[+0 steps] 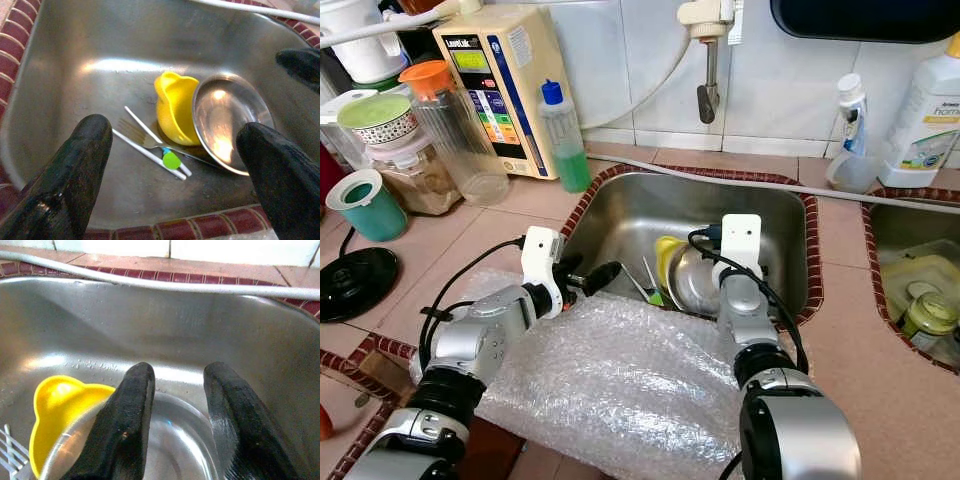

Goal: Kitchen organization

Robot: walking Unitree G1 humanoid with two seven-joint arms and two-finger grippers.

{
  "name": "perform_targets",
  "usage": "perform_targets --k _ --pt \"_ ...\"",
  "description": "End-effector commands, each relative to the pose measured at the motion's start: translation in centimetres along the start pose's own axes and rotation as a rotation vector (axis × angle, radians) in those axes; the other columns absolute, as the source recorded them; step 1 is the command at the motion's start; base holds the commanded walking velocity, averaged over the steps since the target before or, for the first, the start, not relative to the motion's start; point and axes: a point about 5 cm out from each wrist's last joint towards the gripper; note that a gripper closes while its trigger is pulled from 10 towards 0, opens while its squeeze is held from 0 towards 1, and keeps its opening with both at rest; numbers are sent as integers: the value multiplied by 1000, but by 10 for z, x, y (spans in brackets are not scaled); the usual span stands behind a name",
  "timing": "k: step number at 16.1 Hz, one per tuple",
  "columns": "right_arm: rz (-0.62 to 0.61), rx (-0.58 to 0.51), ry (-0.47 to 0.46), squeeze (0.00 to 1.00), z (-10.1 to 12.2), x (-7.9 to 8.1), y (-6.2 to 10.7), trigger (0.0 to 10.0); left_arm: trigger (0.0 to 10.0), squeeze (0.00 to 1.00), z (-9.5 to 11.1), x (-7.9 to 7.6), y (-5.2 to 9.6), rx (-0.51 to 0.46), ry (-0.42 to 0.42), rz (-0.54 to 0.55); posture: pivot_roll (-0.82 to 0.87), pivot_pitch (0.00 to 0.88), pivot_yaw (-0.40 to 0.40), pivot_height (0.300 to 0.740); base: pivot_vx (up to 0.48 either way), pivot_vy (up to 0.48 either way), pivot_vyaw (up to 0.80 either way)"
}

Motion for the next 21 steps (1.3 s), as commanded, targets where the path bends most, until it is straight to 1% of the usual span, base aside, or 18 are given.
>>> perform_targets --k 1,3,5,7,9,11,12,13,14,15,16,17,18,19,20,21 --pt "12 -5 -22 1000 4 4 -1 10000 10000 1000 6 3 0 -13 -4 5 104 0 159 740 0 0 0" --pt "24 -3 -66 1000 3 5 -1 10000 10000 1000 7 1 -2 -15 -5 -2 101 0 160 740 0 0 0" --pt "26 -11 -86 1000 3 5 0 10000 10000 1000 8 0 -3 -17 -3 -6 101 0 160 740 0 0 0" --pt "37 -38 -84 1000 6 7 0 10000 10000 1000 8 -1 -3 -18 -2 -10 98 0 162 740 0 0 0" --pt "52 -85 -78 1000 12 9 0 10000 10000 1000 10 1 -2 -31 -9 -3 96 0 160 740 0 0 0" --pt "60 -147 -74 1000 20 9 1 10000 10000 1000 17 5 0 -88 -10 37 94 0 154 740 0 0 0" --pt "66 -205 -57 1000 26 10 3 10000 10000 1000 21 8 2 -119 -18 65 93 0 150 740 0 0 0" --pt "69 -226 -51 1000 27 10 5 10000 10000 1000 23 9 3 -145 -15 73 93 0 148 740 0 0 0" --pt "58 -264 -29 1000 29 8 7 10000 10000 1000 24 11 4 -171 3 95 89 0 145 740 0 0 0" --pt "53 -327 -11 1000 33 4 12 10000 10000 1000 24 12 6 -195 5 113 84 0 140 740 0 0 0" --pt "49 -345 -2 1000 34 2 14 10000 10000 1000 23 13 7 -201 6 125 78 0 138 740 0 0 0" --pt "51 -364 0 1000 34 -1 18 10000 10000 1000 22 14 8 -206 -20 148 66 0 133 740 0 0 0" --pt "75 -378 10 1000 33 -4 25 10000 10000 957 19 15 10 -203 -103 189 54 0 128 740 0 0 0" --pt "83 -389 26 1000 33 -8 29 10000 10000 533 17 14 10 -205 -96 200 44 0 121 740 0 0 0" --pt "85 -398 25 1000 34 -12 33 10000 10000 165 15 14 10 -202 -90 213 36 0 118 740 0 0 0" --pt "98 -420 56 1000 37 -16 40 10000 10000 0 11 15 12 -198 -109 236 21 0 110 740 0 0 0"
Point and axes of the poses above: a point about 5 cm out from each wrist's last joint towards the gripper, its own y axis pointing back from the gripper into the wrist, its own z axis along the axis of the wrist's last joint, x = y × z, and after that the axes turned 3 degrees about -y, right-handed
